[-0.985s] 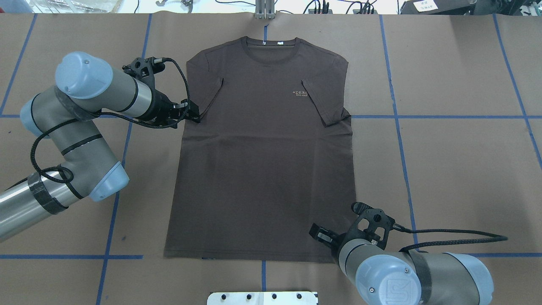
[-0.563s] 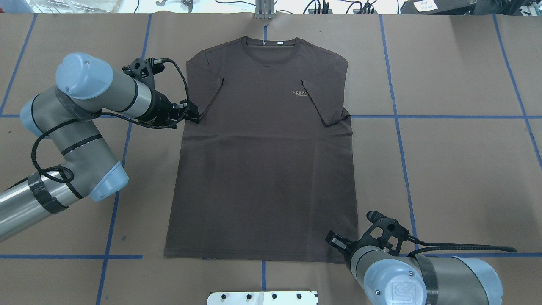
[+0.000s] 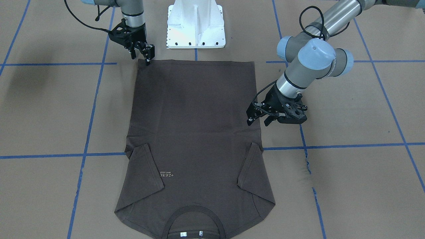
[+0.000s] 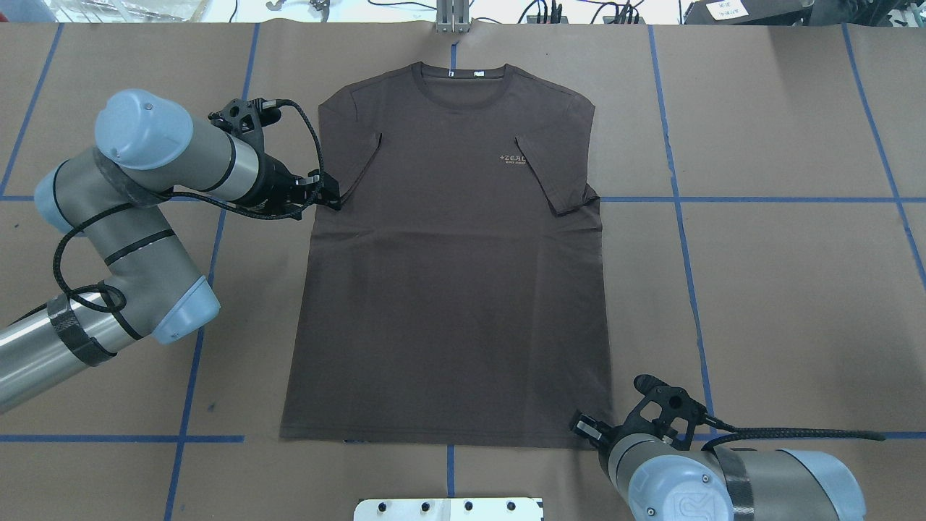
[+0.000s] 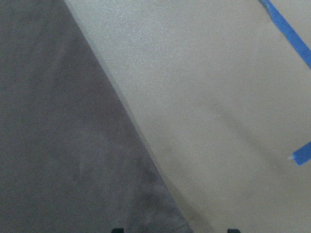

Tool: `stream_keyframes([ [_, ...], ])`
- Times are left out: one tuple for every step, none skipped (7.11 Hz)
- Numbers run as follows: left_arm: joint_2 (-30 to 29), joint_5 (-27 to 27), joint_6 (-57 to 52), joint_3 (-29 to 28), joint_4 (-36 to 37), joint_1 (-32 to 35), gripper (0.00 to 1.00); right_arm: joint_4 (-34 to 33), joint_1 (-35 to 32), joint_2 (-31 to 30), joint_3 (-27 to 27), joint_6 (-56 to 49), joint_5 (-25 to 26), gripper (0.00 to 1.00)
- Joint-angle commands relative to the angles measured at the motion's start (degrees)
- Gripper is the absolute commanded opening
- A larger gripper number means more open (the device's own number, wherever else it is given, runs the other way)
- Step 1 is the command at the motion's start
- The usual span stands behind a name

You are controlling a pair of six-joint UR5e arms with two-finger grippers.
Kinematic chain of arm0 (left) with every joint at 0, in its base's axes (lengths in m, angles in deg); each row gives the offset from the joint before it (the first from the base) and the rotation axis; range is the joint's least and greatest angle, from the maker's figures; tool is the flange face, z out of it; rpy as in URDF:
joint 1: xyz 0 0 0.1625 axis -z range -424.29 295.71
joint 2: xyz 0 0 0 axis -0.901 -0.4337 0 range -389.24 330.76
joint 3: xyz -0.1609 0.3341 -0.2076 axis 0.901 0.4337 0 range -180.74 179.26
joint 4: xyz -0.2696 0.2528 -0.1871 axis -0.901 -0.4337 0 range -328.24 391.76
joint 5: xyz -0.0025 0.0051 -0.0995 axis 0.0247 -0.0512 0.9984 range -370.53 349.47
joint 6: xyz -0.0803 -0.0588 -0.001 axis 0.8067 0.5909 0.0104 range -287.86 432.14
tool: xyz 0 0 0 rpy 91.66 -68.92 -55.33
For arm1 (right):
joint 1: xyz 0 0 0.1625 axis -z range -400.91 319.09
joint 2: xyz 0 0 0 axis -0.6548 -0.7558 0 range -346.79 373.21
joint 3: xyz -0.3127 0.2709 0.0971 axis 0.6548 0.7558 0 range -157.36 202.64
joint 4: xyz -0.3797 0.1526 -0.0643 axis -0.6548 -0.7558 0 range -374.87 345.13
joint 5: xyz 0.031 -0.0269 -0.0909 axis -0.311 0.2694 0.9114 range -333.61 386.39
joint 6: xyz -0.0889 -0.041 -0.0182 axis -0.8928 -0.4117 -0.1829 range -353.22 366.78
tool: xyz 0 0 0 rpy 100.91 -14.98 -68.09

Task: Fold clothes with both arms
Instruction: 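Move both grippers down to the hem corners nearest the robot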

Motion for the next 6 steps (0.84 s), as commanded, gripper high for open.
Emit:
stream_keyframes([
  [-0.1, 0.0, 0.0, 0.1, 0.0, 0.0, 0.75, 0.0, 0.1, -0.3, -0.2, 0.2, -0.9, 0.37],
  [0.0, -0.1, 0.0, 0.0, 0.0, 0.0, 0.75, 0.0, 0.2, -0.2, -0.2, 0.7, -0.9, 0.1],
  [0.0, -0.1, 0.0, 0.0, 0.0, 0.1, 0.75, 0.0, 0.1, -0.2, -0.4, 0.7, -1.0, 0.0],
  [0.0, -0.1, 0.0, -0.1, 0.0, 0.1, 0.75, 0.0, 0.0, -0.2, -0.5, 0.7, -1.3, 0.0],
  [0.1, -0.1, 0.3, 0.5, 0.1, 0.3, 0.75, 0.0, -0.1, -0.2, -0.9, 0.6, -1.5, 0.0],
  [1.3, -0.4, 5.2, 4.4, 0.7, 0.4, 0.75, -0.1, -0.3, -0.3, -2.0, 0.6, -1.5, 0.0],
])
